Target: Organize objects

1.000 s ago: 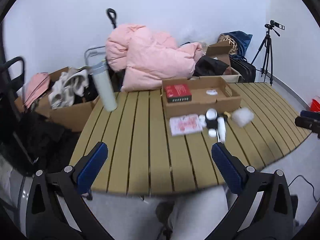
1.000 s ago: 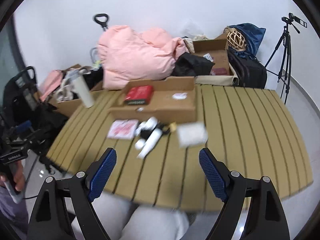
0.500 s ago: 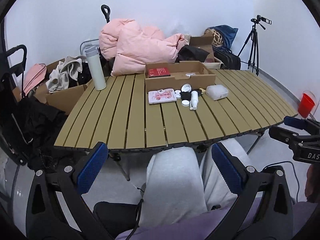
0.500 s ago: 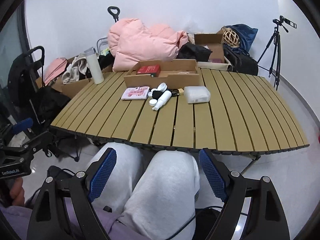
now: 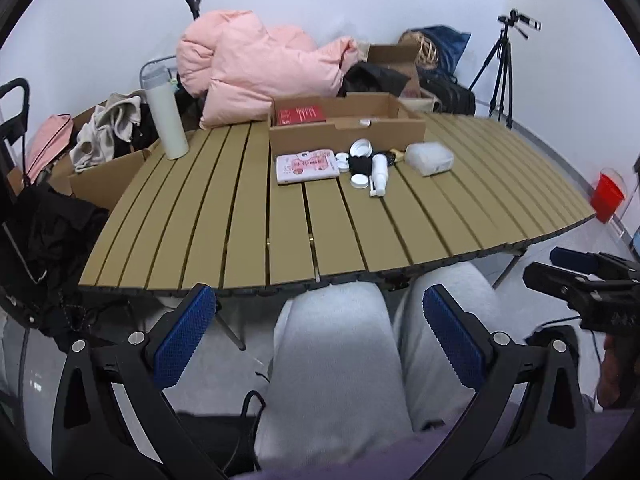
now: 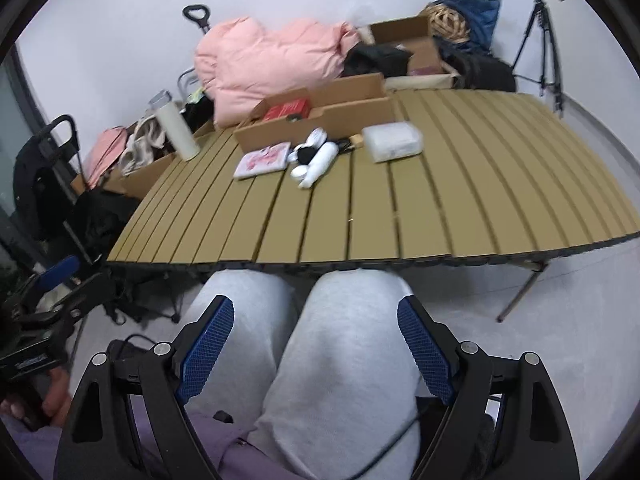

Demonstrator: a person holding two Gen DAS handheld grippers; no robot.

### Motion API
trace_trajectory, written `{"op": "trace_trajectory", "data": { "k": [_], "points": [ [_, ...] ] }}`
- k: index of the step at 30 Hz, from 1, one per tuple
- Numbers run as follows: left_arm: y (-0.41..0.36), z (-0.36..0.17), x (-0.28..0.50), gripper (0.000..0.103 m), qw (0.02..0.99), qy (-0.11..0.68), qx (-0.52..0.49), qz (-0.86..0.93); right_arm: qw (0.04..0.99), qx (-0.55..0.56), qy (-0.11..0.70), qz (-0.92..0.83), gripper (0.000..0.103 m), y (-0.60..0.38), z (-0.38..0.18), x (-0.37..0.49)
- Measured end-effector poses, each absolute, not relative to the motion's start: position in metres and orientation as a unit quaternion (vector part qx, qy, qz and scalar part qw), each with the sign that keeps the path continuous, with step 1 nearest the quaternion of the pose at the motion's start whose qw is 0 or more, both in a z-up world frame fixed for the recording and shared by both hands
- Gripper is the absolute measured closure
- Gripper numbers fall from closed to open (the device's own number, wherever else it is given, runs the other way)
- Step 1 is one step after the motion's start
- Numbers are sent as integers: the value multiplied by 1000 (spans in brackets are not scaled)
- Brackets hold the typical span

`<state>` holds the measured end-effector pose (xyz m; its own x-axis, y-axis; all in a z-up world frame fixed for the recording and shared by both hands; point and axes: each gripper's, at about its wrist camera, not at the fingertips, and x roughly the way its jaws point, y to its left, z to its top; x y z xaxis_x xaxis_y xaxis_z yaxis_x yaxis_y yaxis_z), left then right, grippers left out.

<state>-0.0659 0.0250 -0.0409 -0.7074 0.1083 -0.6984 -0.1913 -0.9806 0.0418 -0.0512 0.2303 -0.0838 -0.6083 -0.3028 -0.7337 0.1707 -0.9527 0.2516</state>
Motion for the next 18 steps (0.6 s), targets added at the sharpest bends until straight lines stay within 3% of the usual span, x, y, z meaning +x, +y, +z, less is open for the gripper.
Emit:
{"op": "trace_trajectory", "data": {
  "k": [5, 13, 15, 18],
  "points": [
    [30, -51, -128, 0, 75, 62, -375, 922, 123, 416, -40, -900, 18, 214, -98, -91],
    [29, -85, -213, 2, 95, 44, -376, 921, 123, 449, -51, -884, 18, 193, -134, -214],
    [31, -96, -233, 4, 112, 32, -388, 915, 133, 448, -62, -882, 29, 187, -139, -242],
    [42, -110, -257, 17, 127, 33, -400, 907, 130, 458, -71, -877, 39, 175, -150, -290]
  ]
}}
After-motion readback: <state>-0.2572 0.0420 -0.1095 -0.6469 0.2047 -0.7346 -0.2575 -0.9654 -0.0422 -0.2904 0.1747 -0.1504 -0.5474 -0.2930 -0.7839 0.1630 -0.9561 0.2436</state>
